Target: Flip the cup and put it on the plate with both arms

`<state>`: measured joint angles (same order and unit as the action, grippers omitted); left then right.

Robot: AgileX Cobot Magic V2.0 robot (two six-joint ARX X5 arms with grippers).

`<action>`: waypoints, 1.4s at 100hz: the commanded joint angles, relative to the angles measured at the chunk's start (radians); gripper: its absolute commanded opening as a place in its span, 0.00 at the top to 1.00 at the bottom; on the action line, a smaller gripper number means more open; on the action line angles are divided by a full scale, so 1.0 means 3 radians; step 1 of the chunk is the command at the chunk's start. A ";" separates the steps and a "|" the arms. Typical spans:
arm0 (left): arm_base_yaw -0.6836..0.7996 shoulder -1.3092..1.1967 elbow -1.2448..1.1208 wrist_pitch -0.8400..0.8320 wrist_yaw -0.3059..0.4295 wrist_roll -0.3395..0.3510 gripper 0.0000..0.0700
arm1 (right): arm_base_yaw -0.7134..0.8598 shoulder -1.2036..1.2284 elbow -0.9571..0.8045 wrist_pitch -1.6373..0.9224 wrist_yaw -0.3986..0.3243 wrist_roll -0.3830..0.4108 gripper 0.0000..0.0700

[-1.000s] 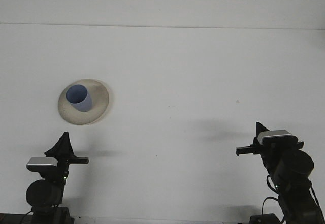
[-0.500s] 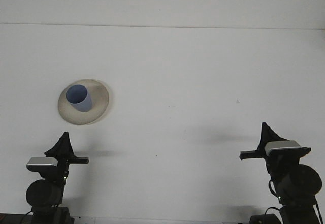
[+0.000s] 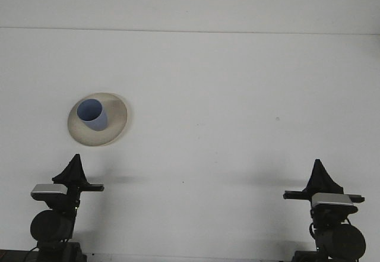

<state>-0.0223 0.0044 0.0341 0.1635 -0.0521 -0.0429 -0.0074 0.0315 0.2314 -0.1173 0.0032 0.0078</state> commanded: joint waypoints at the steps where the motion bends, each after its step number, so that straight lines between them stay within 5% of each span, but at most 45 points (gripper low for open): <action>1: 0.0003 -0.0004 -0.0062 0.0036 0.0017 0.0014 0.98 | -0.0001 -0.0113 -0.0083 0.0052 0.0003 0.0050 1.00; 50: 0.0003 -0.0004 -0.0061 0.0036 0.0017 0.0014 0.98 | 0.0006 -0.0100 -0.0725 0.1109 -0.0009 0.0052 1.00; 140: 0.0003 -0.0004 -0.0061 0.0036 0.0017 0.0014 0.98 | 0.0005 -0.0100 -0.0729 0.1088 -0.0009 0.0051 1.00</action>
<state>-0.0223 0.0044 0.0341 0.1638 -0.0521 -0.0429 -0.0067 0.0032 0.0158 0.1997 0.0006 0.0078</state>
